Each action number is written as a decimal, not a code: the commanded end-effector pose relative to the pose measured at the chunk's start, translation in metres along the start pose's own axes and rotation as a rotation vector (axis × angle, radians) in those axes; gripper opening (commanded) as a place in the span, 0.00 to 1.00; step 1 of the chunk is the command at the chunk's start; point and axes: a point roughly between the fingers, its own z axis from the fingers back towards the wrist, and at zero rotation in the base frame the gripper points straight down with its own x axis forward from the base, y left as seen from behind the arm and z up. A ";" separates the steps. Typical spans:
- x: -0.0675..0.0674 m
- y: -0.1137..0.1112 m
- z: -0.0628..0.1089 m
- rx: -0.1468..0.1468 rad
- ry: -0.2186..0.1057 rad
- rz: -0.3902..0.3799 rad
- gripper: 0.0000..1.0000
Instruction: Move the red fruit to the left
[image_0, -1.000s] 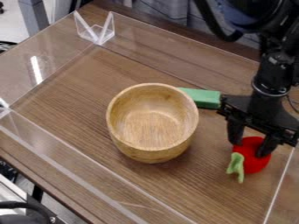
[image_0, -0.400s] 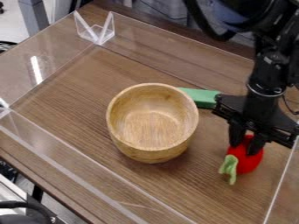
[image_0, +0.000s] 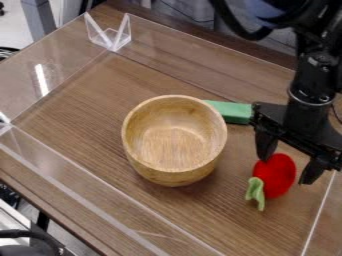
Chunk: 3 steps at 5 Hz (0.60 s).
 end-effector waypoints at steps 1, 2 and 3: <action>0.019 -0.002 0.012 -0.021 -0.083 0.016 1.00; 0.012 -0.012 0.008 -0.014 -0.067 0.052 0.00; 0.010 -0.020 0.016 -0.017 -0.069 0.042 0.00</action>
